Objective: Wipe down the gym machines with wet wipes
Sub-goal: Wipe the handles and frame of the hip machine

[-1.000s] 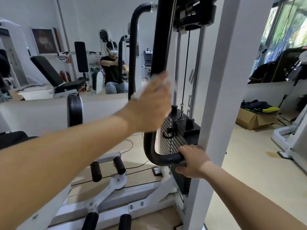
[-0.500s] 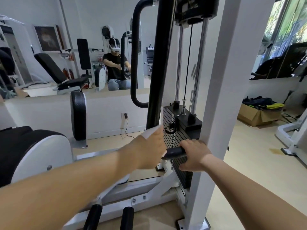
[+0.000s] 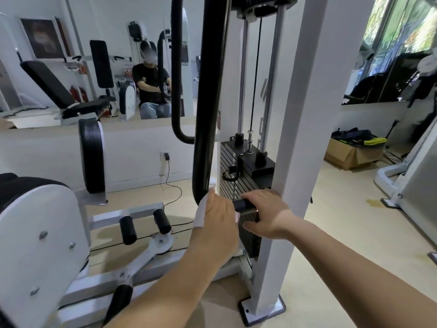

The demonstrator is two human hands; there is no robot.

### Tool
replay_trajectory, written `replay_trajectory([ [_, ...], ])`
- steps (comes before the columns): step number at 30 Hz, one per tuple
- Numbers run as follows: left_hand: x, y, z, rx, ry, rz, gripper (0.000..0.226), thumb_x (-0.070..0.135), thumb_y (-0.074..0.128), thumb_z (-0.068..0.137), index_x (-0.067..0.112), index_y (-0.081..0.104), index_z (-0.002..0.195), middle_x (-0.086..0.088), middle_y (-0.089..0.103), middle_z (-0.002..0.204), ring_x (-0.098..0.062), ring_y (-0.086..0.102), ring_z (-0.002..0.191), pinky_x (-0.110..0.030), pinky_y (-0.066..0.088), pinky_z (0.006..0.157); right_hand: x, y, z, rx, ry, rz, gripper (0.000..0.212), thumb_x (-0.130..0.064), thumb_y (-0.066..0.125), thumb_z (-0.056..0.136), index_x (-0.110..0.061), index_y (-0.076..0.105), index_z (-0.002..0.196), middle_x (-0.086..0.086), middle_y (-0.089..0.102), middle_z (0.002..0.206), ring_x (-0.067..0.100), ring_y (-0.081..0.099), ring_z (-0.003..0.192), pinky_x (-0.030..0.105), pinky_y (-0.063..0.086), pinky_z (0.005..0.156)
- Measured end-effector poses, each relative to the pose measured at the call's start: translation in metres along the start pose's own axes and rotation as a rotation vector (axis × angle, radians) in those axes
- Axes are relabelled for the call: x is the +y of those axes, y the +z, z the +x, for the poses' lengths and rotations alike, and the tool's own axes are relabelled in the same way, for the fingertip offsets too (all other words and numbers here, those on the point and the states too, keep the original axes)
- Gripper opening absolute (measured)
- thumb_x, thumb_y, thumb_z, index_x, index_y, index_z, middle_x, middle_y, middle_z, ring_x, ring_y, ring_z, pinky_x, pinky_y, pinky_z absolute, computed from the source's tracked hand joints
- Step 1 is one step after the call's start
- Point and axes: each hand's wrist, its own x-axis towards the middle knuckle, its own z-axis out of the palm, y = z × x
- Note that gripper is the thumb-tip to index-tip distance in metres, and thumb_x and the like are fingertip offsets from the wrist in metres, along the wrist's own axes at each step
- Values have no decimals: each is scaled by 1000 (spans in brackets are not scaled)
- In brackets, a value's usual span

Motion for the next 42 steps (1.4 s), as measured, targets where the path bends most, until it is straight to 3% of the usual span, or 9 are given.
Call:
replay_trajectory([
  [5,3,5,4,59,-53,-142,28,23,56,94,7,63,115,-11,62,100,-31,57,100,-50,11,121,6,-15,-34,561,233,535,9,-30,69,94,-30,62,98,-11,67,95,7,65,90,25,50,73],
  [8,25,12,15,93,-152,-255,43,33,40,101,3,55,129,-13,62,112,-33,54,108,-52,21,121,20,-25,-31,778,468,500,55,-50,79,84,-23,47,119,-1,54,116,22,55,108,40,51,89],
  [11,45,7,29,90,-218,-361,51,37,18,104,10,56,124,-9,64,109,-30,56,104,-48,34,109,38,-28,-18,665,687,581,124,-66,85,68,-21,12,157,8,22,156,32,23,146,52,28,121],
  [14,61,-9,53,54,-272,-454,50,40,20,99,14,62,111,-6,67,100,-29,61,94,-46,42,89,50,-23,-1,577,654,628,151,-67,89,60,-25,-15,161,6,2,169,30,5,157,55,14,127],
  [24,40,-22,127,-437,33,-428,36,16,44,99,8,53,132,-10,62,116,-39,61,110,-42,47,78,52,-6,15,753,601,672,122,-51,86,64,-32,4,151,-1,27,147,28,33,142,48,32,119],
  [28,35,-11,78,-220,-104,-390,36,32,31,106,26,50,135,-3,61,117,-31,60,105,-48,46,84,55,-6,13,734,575,659,124,-50,86,68,-27,1,155,1,24,152,31,31,143,48,31,119],
  [32,30,21,28,0,-80,-125,57,39,21,107,7,41,149,-9,55,105,-31,52,88,-46,38,84,57,1,15,780,558,638,125,-52,86,68,-25,2,156,2,25,152,32,33,142,49,34,118],
  [36,32,-4,63,-188,-149,-258,50,45,19,107,18,58,124,-7,65,105,-31,61,91,-44,40,79,56,3,18,802,577,639,124,-51,85,67,-27,3,155,2,27,149,31,33,142,49,32,119],
  [42,32,-14,125,-452,-106,-561,34,26,31,108,22,52,134,-7,61,107,-32,61,102,-47,47,84,54,-1,14,779,557,649,124,-50,86,67,-26,3,156,2,28,147,31,34,140,52,35,117],
])
